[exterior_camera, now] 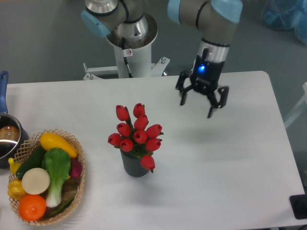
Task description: Insert the flowers into the vase
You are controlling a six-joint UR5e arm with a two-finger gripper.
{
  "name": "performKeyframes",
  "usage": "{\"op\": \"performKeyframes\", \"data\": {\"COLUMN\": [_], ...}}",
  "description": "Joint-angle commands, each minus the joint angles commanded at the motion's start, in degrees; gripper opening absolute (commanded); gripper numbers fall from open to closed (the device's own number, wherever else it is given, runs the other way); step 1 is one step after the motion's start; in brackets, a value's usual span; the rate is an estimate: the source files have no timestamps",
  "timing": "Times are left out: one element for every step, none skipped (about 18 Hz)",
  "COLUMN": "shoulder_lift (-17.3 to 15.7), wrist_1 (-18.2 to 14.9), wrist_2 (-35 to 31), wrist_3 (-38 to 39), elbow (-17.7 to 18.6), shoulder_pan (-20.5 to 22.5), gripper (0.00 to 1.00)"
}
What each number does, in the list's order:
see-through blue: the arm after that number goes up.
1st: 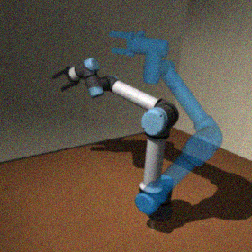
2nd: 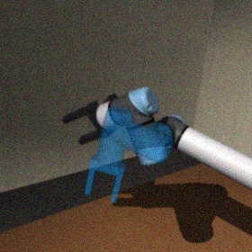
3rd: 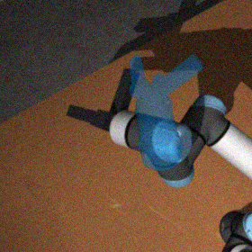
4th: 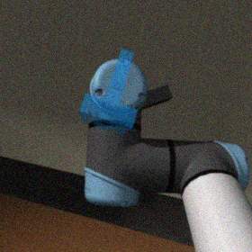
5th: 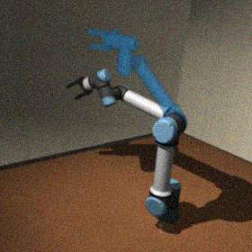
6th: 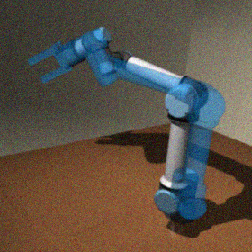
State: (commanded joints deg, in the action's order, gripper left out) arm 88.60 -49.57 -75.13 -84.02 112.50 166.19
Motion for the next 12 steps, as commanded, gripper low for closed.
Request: {"op": "performKeyframes", "data": {"shoulder_lift": [-0.8,-1.4,-1.9,-2.4,-3.2,-4.1,-4.9,-5.8,-6.2,-6.3,-6.3,-6.3], "wrist_1": [-0.1,-0.6,-1.2,-1.8,-2.7,-3.8,-5.0,-6.1,-6.7,-7.0,-6.9,-7.0], "wrist_2": [-1.3,-2.4,-3.3,-4.4,-5.5,-6.3,-6.9,-7.0,-6.9,-6.7,-6.4,-6.4], "wrist_3": [-0.1,-0.4,-1.2,-3.0,-5.3,-7.6,-9.6,-10.9,-11.5,-11.5,-11.5,-11.5], "elbow": [0.1,0.0,0.0,-0.1,0.0,0.0,-0.2,-0.2,-0.2,-0.2,-0.2,-0.3], "shoulder_pan": [1.1,1.9,2.6,3.7,4.7,6.1,7.5,9.0,10.2,11.3,12.0,12.9], "gripper": [1.0,1.0,1.0,1.0,1.0,1.0,1.0,1.0,1.0,1.0,1.0,1.0]}}
